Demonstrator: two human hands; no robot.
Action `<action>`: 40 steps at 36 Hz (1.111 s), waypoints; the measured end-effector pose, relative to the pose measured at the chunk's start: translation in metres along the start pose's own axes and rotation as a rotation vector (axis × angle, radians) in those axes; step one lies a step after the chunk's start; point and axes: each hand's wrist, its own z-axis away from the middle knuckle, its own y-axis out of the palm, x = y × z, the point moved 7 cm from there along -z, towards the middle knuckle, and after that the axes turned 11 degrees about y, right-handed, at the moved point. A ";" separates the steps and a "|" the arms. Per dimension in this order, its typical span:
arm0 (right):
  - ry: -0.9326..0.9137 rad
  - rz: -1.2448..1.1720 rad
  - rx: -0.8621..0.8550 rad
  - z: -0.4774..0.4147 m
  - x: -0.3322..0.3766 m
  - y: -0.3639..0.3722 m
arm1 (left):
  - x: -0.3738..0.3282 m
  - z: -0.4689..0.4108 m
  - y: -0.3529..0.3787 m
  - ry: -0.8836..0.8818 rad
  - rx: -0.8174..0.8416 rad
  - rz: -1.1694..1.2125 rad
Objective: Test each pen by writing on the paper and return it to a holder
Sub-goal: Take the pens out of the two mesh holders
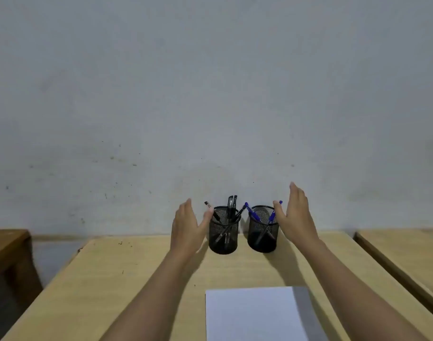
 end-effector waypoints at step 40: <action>0.050 0.042 0.324 -0.043 -0.007 0.082 | -0.025 -0.058 0.072 0.029 0.029 0.051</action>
